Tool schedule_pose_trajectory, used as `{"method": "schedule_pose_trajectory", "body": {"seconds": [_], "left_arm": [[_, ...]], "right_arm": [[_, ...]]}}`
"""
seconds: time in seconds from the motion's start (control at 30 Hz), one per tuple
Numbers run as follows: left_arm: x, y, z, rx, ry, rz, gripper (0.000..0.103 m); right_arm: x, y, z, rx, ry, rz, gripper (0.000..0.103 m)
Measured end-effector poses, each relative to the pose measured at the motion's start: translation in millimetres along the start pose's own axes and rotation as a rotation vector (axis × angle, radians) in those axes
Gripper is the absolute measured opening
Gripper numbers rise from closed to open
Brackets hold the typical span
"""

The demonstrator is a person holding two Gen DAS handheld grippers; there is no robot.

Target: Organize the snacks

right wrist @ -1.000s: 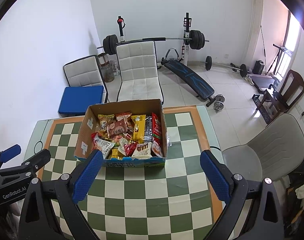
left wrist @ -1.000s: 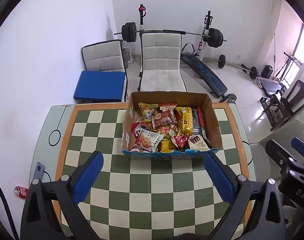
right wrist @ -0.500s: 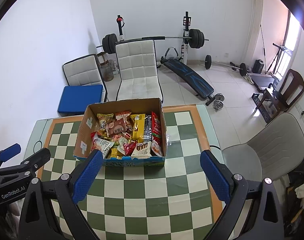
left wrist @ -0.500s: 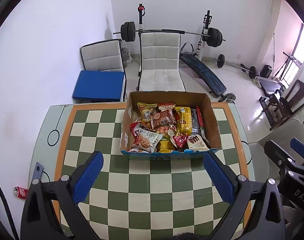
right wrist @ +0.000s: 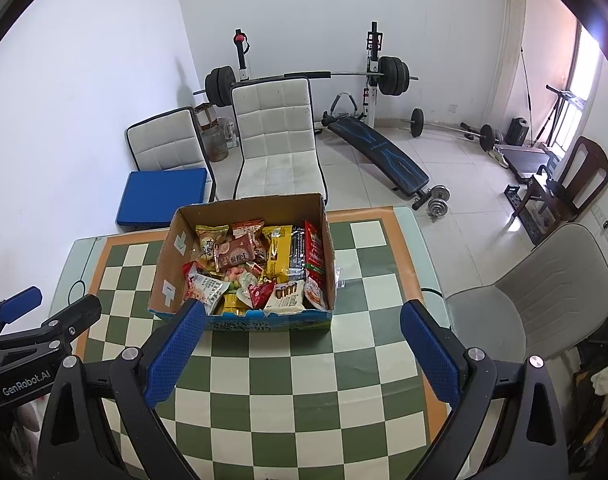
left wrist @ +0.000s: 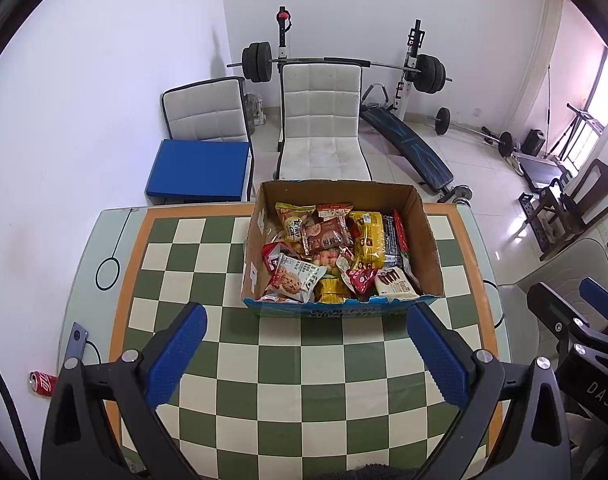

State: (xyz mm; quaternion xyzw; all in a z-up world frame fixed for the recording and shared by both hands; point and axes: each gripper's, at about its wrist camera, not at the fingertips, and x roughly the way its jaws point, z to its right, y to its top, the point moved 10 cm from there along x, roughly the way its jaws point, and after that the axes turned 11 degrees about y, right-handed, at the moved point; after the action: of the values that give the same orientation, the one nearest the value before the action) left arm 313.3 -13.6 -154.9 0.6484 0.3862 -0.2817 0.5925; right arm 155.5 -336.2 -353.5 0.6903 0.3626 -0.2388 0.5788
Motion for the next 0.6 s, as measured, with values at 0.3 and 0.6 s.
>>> {"method": "schedule_pose_trajectory", "body": {"seconds": [0.3, 0.6], "left_arm": [[-0.1, -0.3, -0.1, 0.000, 0.001, 0.000, 0.103], [0.2, -1.1, -0.3, -0.001, 0.002, 0.001, 0.103]], "right_arm": [[-1.2, -0.9, 0.2, -0.005, -0.004, 0.006, 0.100], [-1.1, -0.7, -0.2, -0.006, -0.004, 0.006, 0.100]]}}
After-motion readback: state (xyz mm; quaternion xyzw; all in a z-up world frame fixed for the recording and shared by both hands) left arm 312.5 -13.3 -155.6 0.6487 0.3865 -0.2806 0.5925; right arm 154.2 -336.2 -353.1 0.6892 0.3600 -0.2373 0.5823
